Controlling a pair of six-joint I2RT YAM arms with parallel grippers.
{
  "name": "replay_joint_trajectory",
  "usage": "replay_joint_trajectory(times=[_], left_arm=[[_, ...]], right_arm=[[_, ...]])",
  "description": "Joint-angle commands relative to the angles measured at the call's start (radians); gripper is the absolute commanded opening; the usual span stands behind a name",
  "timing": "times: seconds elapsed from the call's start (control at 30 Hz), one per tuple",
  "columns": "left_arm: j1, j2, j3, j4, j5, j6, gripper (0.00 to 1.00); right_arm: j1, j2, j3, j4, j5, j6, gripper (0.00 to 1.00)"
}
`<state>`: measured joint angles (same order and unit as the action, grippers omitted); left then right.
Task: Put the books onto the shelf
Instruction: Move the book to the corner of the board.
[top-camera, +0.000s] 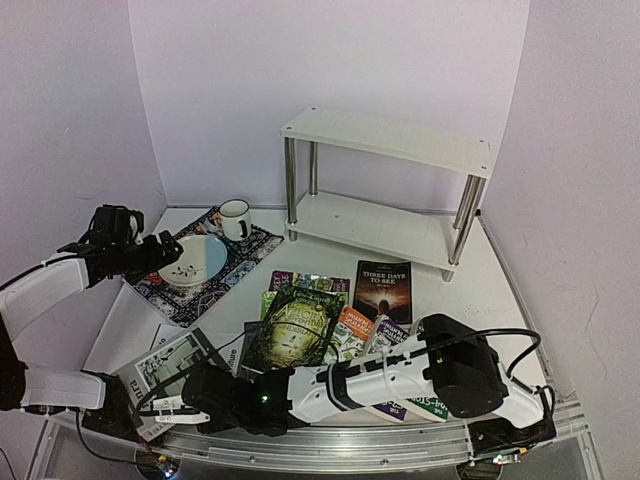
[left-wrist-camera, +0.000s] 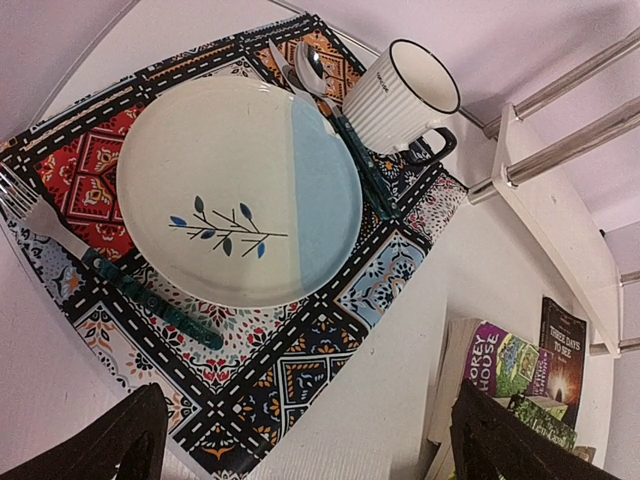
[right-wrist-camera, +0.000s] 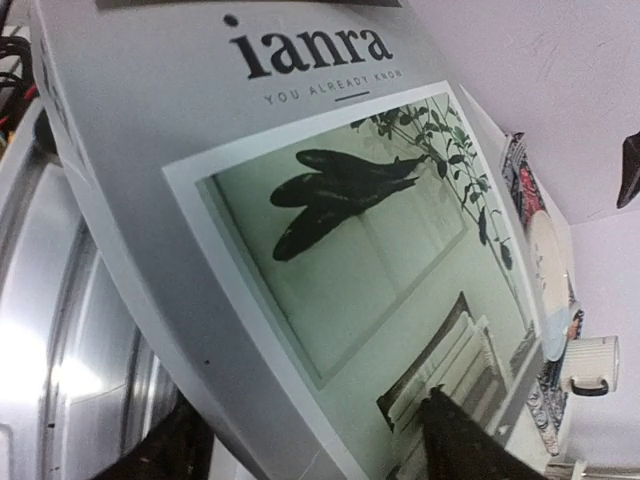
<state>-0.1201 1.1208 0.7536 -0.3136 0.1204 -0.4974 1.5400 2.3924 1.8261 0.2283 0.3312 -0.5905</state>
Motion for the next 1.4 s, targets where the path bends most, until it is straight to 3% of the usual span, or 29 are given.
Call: replay_joint_trajectory(times=[0.0, 0.33, 0.43, 0.7, 0.9, 1.07, 1.37], left_arm=[[0.007, -0.032, 0.054, -0.014, -0.002, 0.016, 1.00], [0.007, -0.049, 0.062, -0.035, -0.009, 0.023, 1.00], [0.007, -0.044, 0.064, -0.043, -0.001, 0.025, 1.00], [0.007, -0.023, 0.086, -0.161, 0.115, 0.052, 1.00], [0.007, -0.042, 0.018, -0.221, 0.234, 0.039, 1.00], [0.007, -0.036, -0.014, -0.231, 0.201, -0.008, 1.00], [0.007, -0.016, -0.071, -0.224, 0.222, -0.078, 0.99]], right_arm=[[-0.020, 0.025, 0.062, -0.003, 0.087, 0.057, 0.52], [-0.067, 0.017, 0.048, -0.002, 0.208, 0.195, 0.31], [-0.082, 0.015, 0.047, -0.013, 0.236, 0.229, 0.28], [-0.111, -0.067, -0.034, -0.018, 0.211, 0.298, 0.40], [-0.120, -0.113, -0.099, 0.003, 0.161, 0.332, 0.59], [-0.138, -0.142, -0.134, 0.028, 0.084, 0.382, 0.70], [-0.204, -0.108, -0.114, 0.053, -0.039, 0.517, 0.73]])
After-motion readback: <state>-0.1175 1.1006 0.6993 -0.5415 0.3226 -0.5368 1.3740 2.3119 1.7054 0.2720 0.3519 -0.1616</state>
